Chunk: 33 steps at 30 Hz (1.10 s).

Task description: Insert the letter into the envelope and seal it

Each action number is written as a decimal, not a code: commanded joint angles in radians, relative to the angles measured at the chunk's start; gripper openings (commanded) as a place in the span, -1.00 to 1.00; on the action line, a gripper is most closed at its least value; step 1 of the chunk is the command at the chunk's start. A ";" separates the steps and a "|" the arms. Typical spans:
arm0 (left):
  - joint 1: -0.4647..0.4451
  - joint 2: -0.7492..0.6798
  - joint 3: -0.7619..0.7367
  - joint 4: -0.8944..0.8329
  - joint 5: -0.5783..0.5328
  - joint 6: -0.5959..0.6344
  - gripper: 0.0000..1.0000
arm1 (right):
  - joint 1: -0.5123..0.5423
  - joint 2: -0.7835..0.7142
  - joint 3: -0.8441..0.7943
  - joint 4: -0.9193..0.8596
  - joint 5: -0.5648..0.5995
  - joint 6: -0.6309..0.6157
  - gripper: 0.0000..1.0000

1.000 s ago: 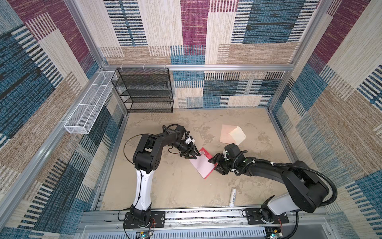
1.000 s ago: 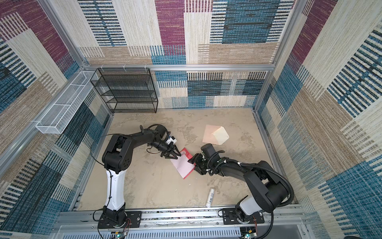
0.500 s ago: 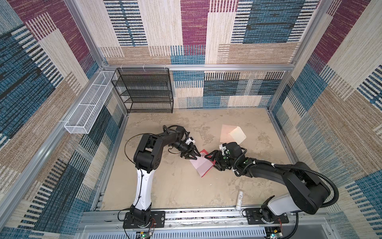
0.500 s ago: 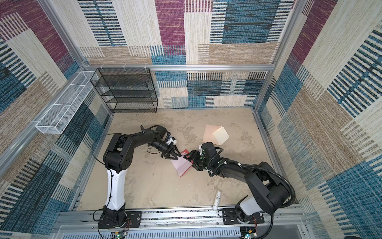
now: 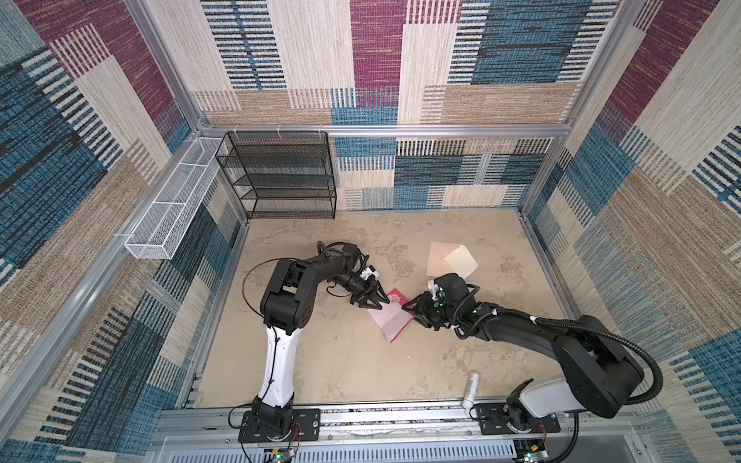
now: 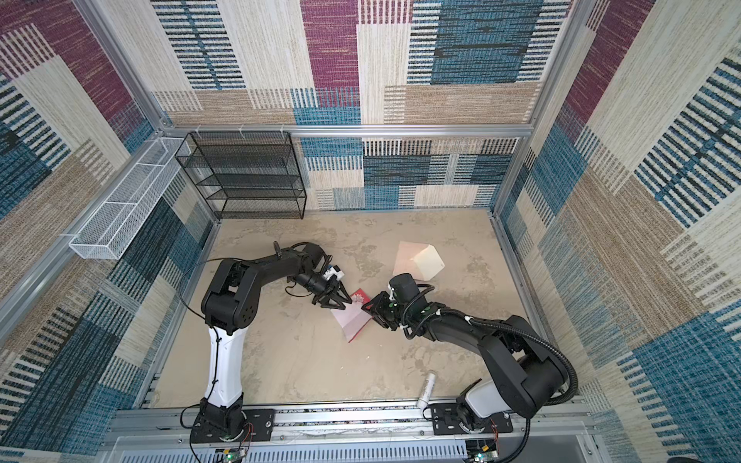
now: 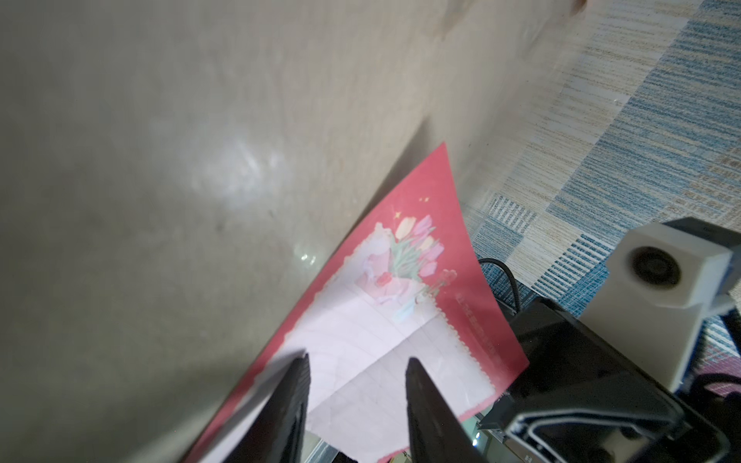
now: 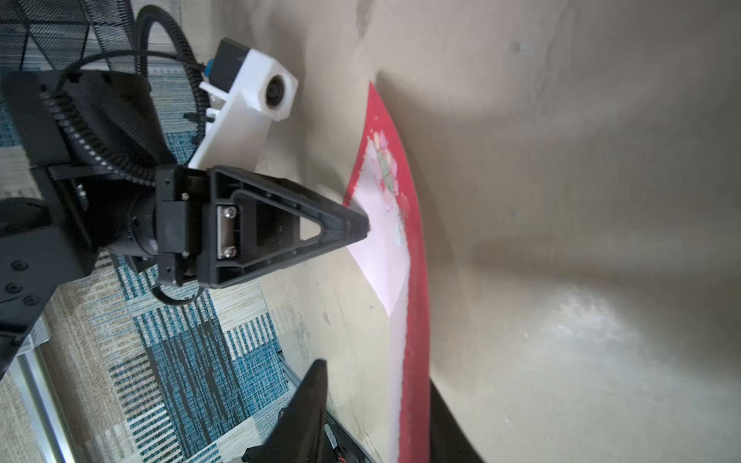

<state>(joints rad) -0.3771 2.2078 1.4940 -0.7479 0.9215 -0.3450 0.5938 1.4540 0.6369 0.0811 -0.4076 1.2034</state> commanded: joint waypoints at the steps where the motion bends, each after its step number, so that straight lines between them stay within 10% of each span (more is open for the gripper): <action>1: 0.002 0.004 0.004 -0.018 -0.072 0.028 -0.13 | -0.001 0.005 0.021 -0.072 0.037 0.000 -0.51; 10: 0.001 -0.021 0.022 -0.020 -0.045 0.040 -0.01 | -0.002 0.005 0.052 -0.157 0.066 -0.006 -1.00; 27: 0.046 -0.280 0.215 0.001 -0.020 -0.022 0.43 | -0.057 -0.059 0.215 -0.262 0.060 -0.074 -1.00; 33: 0.071 -0.459 0.069 0.158 -0.046 -0.181 0.45 | -0.119 -0.082 0.294 -0.094 0.008 -0.067 -1.00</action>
<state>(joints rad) -0.3096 1.8076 1.6249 -0.6888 0.8890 -0.4061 0.4881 1.3785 0.8989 -0.1295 -0.3702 1.1500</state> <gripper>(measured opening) 0.722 0.051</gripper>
